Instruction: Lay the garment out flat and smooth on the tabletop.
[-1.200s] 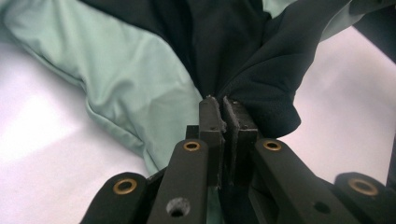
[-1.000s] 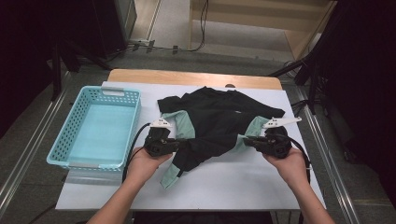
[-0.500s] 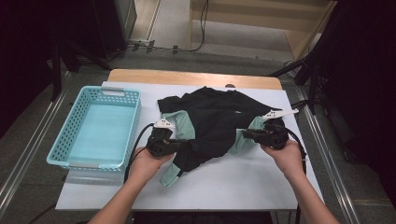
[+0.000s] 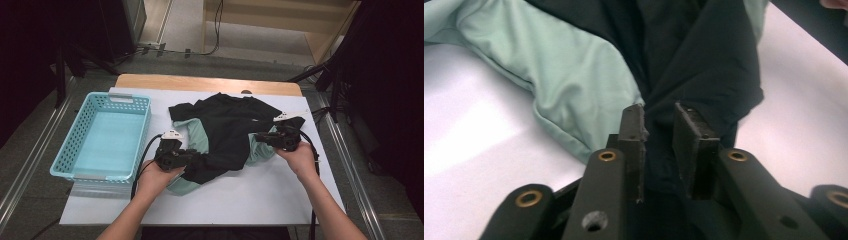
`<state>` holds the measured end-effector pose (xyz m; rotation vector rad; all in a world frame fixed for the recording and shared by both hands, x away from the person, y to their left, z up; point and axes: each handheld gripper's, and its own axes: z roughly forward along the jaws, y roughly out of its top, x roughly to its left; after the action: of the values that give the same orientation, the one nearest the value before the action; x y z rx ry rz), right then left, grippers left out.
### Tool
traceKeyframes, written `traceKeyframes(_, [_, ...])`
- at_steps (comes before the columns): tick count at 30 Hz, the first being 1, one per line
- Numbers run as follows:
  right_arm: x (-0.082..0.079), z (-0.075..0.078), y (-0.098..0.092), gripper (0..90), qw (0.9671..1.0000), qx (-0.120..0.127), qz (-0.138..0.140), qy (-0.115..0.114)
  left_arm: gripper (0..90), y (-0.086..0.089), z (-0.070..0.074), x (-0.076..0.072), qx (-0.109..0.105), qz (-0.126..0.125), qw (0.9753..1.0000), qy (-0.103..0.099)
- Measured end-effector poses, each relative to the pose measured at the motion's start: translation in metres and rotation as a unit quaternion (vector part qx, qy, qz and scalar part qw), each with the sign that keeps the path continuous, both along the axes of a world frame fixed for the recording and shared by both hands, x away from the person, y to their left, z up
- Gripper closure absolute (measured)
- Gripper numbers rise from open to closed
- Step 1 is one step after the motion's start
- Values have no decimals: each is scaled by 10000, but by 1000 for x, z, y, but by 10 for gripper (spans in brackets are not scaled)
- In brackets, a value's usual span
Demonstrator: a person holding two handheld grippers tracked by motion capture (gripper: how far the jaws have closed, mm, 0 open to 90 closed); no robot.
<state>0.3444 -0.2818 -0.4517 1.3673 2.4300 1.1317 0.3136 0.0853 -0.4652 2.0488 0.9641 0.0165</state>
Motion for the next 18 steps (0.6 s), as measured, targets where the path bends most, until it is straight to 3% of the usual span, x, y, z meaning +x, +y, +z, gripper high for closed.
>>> traceKeyframes(5, [8, -5, -1, 797, 9999, -39, -63, 95, 662, -1, 1, -8, 102, -68, 9999, -93])
traceKeyframes(18, [23, -17, 3, 782, 9990, -89, -410, 180, 540, 7, 1, -18, 36, -14, 10000, -43])
